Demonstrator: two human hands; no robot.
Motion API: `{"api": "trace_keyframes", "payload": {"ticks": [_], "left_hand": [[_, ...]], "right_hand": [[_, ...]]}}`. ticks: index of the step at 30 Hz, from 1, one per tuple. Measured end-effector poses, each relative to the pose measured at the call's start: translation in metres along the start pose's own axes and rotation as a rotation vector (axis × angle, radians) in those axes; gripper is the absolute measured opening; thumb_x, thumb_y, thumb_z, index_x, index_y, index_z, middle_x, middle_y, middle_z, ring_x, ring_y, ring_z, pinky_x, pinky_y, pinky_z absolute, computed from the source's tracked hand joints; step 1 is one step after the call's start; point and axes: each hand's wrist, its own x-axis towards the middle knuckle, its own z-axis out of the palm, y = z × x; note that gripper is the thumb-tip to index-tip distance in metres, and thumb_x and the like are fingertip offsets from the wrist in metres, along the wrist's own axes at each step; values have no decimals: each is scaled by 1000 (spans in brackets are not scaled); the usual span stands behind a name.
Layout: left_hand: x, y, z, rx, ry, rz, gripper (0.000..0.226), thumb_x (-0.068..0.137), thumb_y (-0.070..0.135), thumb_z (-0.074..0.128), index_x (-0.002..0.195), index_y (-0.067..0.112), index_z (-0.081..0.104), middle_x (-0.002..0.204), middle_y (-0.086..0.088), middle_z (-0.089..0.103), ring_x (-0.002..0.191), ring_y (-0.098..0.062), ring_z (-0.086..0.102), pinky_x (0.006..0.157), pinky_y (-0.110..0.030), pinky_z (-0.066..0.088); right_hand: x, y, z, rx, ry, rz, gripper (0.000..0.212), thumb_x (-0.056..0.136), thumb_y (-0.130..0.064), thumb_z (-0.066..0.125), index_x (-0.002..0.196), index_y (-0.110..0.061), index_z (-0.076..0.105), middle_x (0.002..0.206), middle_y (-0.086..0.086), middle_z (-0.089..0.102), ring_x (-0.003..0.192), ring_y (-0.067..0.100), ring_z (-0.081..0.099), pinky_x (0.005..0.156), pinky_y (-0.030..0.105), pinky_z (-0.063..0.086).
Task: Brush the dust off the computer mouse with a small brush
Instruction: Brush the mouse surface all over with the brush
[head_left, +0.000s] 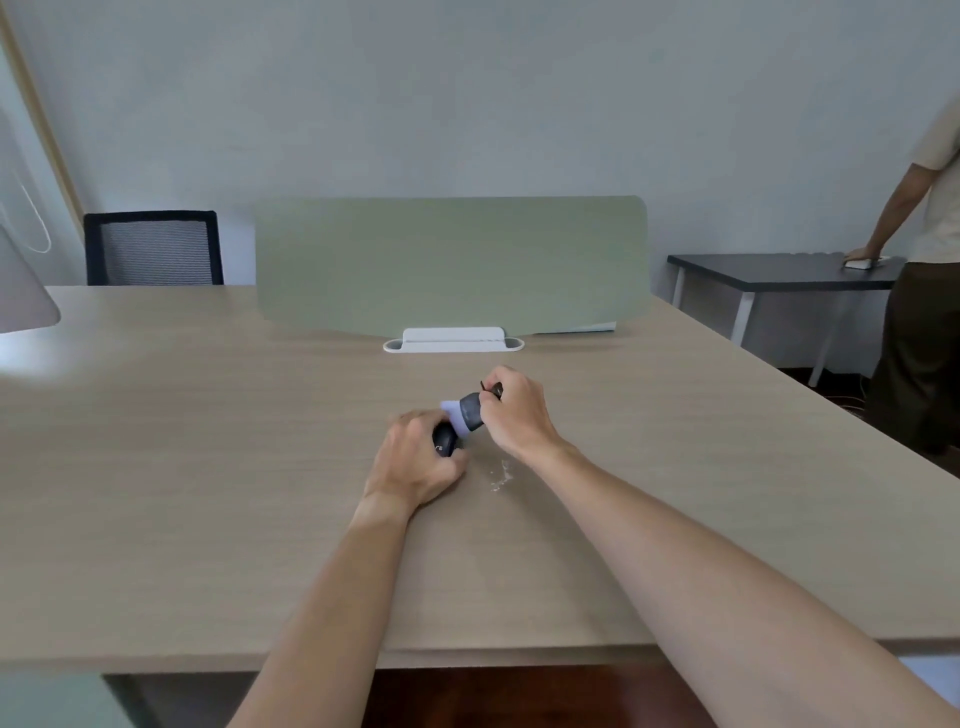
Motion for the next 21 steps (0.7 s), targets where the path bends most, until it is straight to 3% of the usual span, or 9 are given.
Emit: {"api": "trace_keyframes", "payload": {"ticks": [3,5,7,9,12,14,16,19,21], "left_hand": [[-1,-3,4,12,-16,-67,21,70,28,61,89,21,63,82,3,63,90,-28,56,79,-28,43],[-3,-5,6,-8,-10,-155,54,70,38,69,119,19,58,106,1,65,111,-25,49,91,-30,44],[-2,-7,8,-35,-20,-196,82,63,50,77,133,19,47,118,2,60,120,-21,43,95,-32,43],[-1,-8,8,-60,-40,-212,95,56,57,81,135,19,44,122,3,57,122,-19,41,96,-30,41],[0,-8,8,-47,-41,-188,80,54,56,81,119,16,58,113,3,61,113,-20,50,91,-27,42],[-1,-6,8,-20,-8,-139,60,57,47,79,105,15,63,102,0,64,102,-22,56,86,-26,42],[-1,-5,8,-22,19,-114,47,61,37,76,101,14,64,97,-2,65,98,-23,57,82,-23,40],[-1,-5,9,-28,-10,-136,44,61,39,73,99,20,63,98,-1,61,100,-22,55,81,-23,40],[0,-7,9,-31,-4,-153,49,58,44,77,99,22,61,101,1,58,102,-19,52,83,-25,41]], "right_hand": [[1,4,-6,-164,-21,8,20,84,-1,47,96,-4,64,98,11,64,90,33,57,77,36,50],[0,6,-8,-235,-2,-23,20,84,-2,46,96,-5,62,99,12,62,89,34,56,76,38,50],[-3,5,-8,-141,8,-78,14,84,-2,46,87,-6,60,87,7,61,82,30,53,69,32,47],[-7,1,-7,-24,-27,-129,13,85,-2,50,79,-8,59,72,-1,57,73,21,50,57,16,38],[-9,1,-3,11,-66,-158,12,85,-2,53,78,-9,60,74,1,60,72,19,50,57,14,35],[-5,5,-4,-50,-51,-140,12,84,0,50,79,-9,57,81,7,62,77,25,51,63,28,38],[-1,9,-8,-84,-5,-104,14,83,2,49,79,-10,55,84,8,61,79,26,50,65,29,36],[-1,9,-12,45,69,-110,16,82,1,53,73,-12,55,68,-3,53,67,16,46,59,25,35],[-5,6,-11,102,12,-111,18,82,-2,57,70,-16,57,63,-9,53,60,5,47,54,13,34]]}}
